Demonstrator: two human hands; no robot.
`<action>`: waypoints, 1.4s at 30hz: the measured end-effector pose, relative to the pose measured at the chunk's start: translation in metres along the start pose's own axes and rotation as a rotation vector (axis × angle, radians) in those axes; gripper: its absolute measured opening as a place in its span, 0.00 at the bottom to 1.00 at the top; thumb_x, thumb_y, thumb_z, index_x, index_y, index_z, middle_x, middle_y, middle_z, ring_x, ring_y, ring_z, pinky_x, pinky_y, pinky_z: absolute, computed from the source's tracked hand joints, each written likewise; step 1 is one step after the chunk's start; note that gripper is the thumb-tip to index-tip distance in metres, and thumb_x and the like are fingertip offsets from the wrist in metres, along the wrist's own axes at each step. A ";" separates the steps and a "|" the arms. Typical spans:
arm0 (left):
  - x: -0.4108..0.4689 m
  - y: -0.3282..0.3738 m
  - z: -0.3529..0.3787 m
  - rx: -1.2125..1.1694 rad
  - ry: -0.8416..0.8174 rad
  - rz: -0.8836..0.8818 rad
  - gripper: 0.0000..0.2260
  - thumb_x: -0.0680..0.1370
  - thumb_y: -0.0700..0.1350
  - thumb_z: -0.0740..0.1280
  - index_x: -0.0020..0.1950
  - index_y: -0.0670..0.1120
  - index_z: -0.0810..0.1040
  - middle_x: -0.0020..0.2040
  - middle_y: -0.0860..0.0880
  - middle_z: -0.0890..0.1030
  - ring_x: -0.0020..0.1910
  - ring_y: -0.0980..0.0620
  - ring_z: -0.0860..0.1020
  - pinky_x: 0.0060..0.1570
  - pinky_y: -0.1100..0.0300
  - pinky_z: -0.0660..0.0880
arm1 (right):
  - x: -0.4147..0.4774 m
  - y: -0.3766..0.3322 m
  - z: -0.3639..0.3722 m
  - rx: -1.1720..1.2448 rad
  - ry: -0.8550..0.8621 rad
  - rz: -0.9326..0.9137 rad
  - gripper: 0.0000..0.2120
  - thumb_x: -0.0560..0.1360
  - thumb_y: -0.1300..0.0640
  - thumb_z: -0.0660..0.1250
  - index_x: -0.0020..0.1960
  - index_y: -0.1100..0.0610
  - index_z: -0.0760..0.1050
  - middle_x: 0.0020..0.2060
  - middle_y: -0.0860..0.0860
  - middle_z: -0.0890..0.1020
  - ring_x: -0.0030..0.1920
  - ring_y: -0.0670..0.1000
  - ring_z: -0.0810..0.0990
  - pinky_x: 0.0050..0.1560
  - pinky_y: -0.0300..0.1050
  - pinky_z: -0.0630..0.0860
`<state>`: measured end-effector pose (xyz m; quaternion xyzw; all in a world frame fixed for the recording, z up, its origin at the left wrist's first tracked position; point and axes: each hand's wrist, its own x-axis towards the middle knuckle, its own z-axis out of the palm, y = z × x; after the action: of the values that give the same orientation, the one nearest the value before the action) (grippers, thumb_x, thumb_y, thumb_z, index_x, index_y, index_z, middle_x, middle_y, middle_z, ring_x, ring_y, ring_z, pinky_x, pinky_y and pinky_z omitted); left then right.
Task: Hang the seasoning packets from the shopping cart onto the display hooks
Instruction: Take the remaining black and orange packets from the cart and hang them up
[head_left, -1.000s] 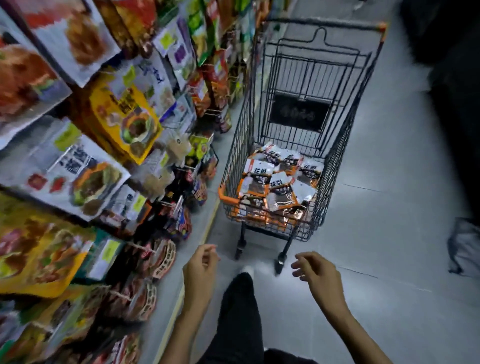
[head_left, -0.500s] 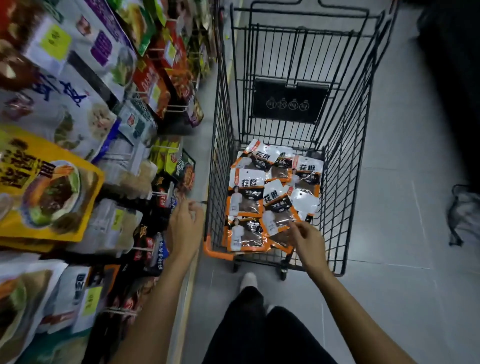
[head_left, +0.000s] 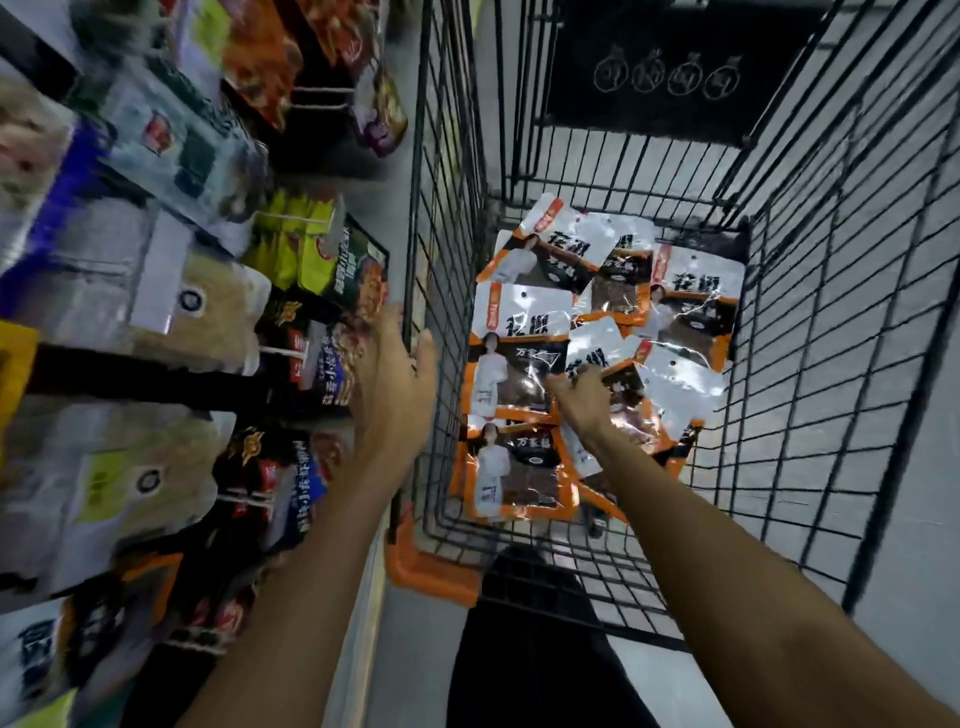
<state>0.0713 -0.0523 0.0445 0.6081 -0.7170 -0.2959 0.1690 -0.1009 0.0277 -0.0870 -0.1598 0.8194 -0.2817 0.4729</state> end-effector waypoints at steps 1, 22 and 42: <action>0.000 0.000 0.002 0.012 0.013 0.017 0.18 0.83 0.47 0.56 0.71 0.41 0.66 0.60 0.41 0.77 0.57 0.42 0.75 0.55 0.45 0.74 | 0.007 0.001 0.006 -0.009 0.028 0.010 0.26 0.79 0.55 0.66 0.69 0.68 0.61 0.54 0.58 0.73 0.59 0.58 0.74 0.62 0.51 0.72; -0.005 0.030 -0.027 0.092 0.190 0.234 0.13 0.81 0.39 0.60 0.63 0.37 0.74 0.55 0.40 0.79 0.51 0.46 0.77 0.49 0.62 0.70 | -0.062 -0.030 -0.066 0.519 0.056 -0.058 0.06 0.77 0.56 0.67 0.50 0.58 0.78 0.51 0.59 0.84 0.51 0.57 0.83 0.51 0.54 0.81; -0.007 0.026 0.051 -0.530 -0.320 -0.441 0.09 0.73 0.44 0.73 0.39 0.47 0.74 0.37 0.46 0.82 0.39 0.52 0.83 0.37 0.55 0.80 | -0.065 0.024 -0.093 0.242 0.199 0.005 0.12 0.79 0.59 0.65 0.60 0.64 0.74 0.54 0.59 0.81 0.56 0.56 0.79 0.55 0.45 0.76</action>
<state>0.0219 -0.0324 0.0226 0.6289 -0.4850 -0.5917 0.1384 -0.1485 0.1098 -0.0207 -0.0710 0.8229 -0.3915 0.4057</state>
